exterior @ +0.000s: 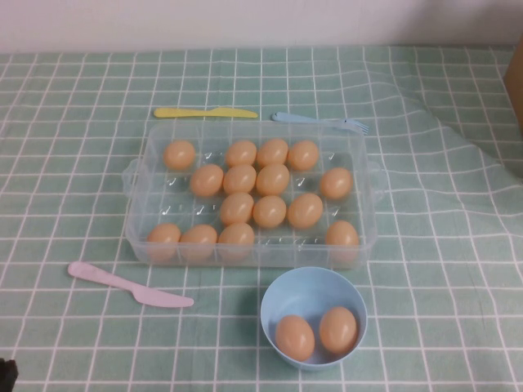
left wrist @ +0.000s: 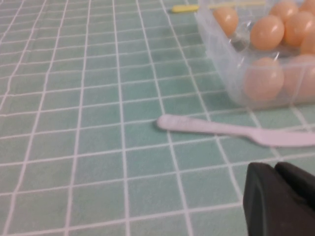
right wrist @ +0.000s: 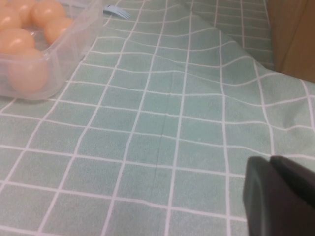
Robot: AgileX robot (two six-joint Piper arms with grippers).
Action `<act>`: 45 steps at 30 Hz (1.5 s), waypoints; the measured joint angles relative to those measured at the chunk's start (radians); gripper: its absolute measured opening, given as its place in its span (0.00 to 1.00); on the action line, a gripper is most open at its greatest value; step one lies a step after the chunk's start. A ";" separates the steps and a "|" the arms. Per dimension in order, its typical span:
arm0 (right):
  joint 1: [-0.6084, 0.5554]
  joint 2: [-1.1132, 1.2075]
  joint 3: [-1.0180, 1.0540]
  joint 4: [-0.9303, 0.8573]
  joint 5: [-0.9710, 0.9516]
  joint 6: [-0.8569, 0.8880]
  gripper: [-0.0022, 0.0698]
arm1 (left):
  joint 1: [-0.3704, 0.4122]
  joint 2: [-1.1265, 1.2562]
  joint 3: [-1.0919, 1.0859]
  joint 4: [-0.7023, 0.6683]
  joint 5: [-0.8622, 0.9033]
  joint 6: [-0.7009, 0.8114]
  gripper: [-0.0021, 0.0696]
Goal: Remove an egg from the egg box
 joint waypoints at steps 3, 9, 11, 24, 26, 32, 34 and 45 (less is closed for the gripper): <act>0.000 0.000 0.000 0.000 0.000 0.000 0.01 | 0.000 0.000 0.000 -0.070 -0.041 -0.008 0.02; 0.000 0.000 0.000 0.000 0.000 0.000 0.01 | 0.000 0.000 0.000 -0.274 -0.136 -0.073 0.02; 0.000 0.000 0.000 0.000 0.000 0.000 0.01 | 0.000 0.000 0.000 -0.313 -0.159 -0.080 0.02; 0.000 0.000 0.000 0.000 0.000 0.000 0.01 | 0.000 0.000 0.000 -0.453 -0.229 -0.087 0.02; 0.000 0.000 0.000 0.000 0.000 0.000 0.01 | 0.000 0.000 0.000 -0.418 -0.231 -0.063 0.02; 0.000 0.000 0.000 0.000 0.000 0.000 0.01 | 0.000 0.000 0.000 -0.295 -0.233 0.001 0.02; 0.000 0.000 0.000 0.000 0.000 0.000 0.01 | 0.000 0.000 0.000 -0.294 -0.246 -0.002 0.02; 0.000 0.000 0.000 0.000 0.000 0.000 0.01 | 0.000 0.119 -0.207 -0.359 -0.133 -0.011 0.02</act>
